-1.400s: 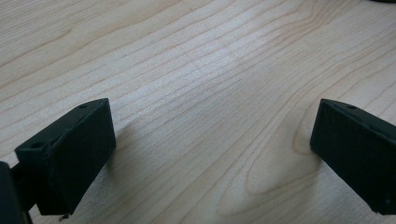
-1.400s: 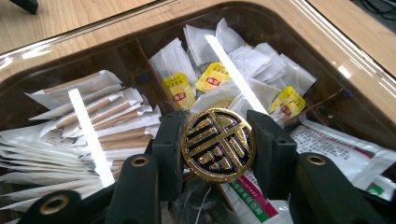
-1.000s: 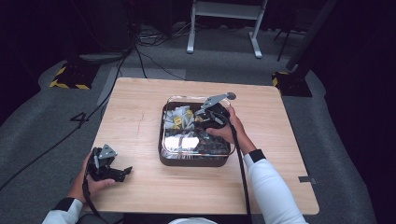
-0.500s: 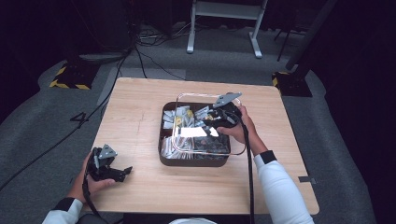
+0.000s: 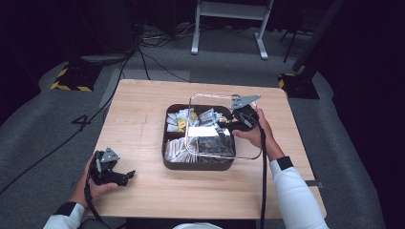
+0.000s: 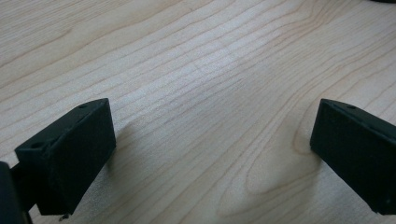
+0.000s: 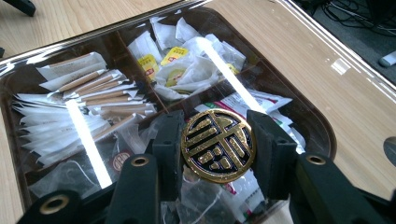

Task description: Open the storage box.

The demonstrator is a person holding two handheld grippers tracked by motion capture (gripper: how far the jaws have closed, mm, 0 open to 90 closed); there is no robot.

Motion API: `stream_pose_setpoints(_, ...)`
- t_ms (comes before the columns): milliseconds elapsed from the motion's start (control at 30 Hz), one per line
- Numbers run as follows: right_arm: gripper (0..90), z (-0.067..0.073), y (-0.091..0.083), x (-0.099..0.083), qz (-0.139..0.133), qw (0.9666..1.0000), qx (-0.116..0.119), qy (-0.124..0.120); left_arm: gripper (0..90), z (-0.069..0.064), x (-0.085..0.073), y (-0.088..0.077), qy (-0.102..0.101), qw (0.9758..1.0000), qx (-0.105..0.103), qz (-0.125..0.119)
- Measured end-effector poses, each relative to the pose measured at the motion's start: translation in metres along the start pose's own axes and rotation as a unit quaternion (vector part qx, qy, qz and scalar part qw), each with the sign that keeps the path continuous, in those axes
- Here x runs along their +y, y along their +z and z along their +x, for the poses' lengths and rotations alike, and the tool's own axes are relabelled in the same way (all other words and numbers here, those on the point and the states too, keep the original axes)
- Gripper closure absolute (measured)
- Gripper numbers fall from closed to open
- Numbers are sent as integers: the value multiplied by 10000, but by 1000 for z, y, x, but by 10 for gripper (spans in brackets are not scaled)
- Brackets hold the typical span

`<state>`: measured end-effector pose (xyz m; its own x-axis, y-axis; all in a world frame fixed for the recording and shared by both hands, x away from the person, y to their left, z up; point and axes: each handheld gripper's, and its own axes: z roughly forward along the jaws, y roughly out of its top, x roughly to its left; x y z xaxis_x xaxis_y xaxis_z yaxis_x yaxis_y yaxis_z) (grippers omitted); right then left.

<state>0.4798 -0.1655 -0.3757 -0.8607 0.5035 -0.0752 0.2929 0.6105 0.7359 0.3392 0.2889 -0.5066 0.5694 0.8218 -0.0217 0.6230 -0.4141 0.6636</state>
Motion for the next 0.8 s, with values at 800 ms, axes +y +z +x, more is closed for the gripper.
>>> stream_pose_setpoints(800,593,-28,-44,-33,4,9990,-308,329,3,0,0,0,3,10000,-5,-2)
